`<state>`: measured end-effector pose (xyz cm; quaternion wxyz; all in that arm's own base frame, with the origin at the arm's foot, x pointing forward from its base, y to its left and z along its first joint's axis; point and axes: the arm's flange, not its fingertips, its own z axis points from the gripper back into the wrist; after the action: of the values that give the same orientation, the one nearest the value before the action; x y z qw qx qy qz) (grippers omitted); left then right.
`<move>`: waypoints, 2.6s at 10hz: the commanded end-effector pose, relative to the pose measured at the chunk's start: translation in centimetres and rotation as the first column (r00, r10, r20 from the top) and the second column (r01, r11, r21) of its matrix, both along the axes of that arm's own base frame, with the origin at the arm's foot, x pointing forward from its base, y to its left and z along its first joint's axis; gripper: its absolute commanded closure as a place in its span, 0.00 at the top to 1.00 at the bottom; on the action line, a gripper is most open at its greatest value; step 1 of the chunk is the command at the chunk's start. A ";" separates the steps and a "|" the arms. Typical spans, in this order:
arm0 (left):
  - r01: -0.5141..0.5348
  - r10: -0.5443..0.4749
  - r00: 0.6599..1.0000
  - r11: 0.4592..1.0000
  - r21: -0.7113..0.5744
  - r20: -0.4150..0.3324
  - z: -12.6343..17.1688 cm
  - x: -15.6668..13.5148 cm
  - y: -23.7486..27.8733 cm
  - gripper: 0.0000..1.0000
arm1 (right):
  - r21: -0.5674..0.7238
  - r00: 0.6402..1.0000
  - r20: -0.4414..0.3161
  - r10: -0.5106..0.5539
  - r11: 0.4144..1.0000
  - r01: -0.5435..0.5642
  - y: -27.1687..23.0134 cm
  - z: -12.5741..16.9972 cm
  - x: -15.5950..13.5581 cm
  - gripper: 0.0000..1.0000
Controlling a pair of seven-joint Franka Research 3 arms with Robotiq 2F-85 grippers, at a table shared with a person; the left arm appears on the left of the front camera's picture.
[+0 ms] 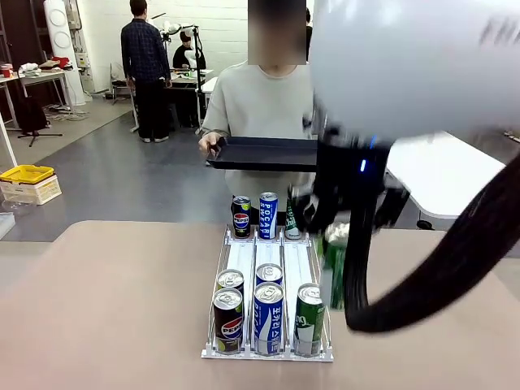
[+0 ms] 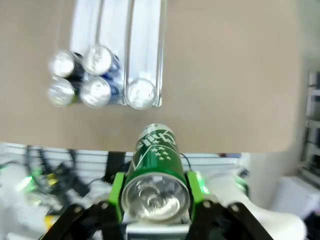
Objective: Retrieve and hand over the desired beverage to the person.
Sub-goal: Pick up a can of the same type that the person held from the Automatic Can Dispenser, then place the picked can on the Handle tray extended by the person.
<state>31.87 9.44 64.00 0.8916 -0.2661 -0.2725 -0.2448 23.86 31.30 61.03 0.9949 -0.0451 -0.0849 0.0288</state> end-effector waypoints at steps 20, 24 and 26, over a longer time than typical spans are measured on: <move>0.014 -0.014 1.000 1.000 -0.005 0.004 0.1 -0.1 0.3 1.00 | 0.099 0.983 0.137 -0.119 0.989 0.106 1.8 12.4 11.4 0.00; 0.014 -0.014 1.000 1.000 -0.005 0.004 0.1 -0.1 0.3 1.00 | 0.099 0.983 0.137 -0.119 0.989 0.106 1.8 12.4 11.4 0.00; 0.014 -0.014 1.000 1.000 -0.005 0.004 0.1 -0.1 0.3 1.00 | 0.099 0.983 0.137 -0.119 0.989 0.106 1.8 12.4 11.4 0.00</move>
<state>31.87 9.45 64.01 0.8916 -0.2662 -0.2725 -0.2448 35.53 33.33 73.33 0.9894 0.0019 -0.1429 -0.0260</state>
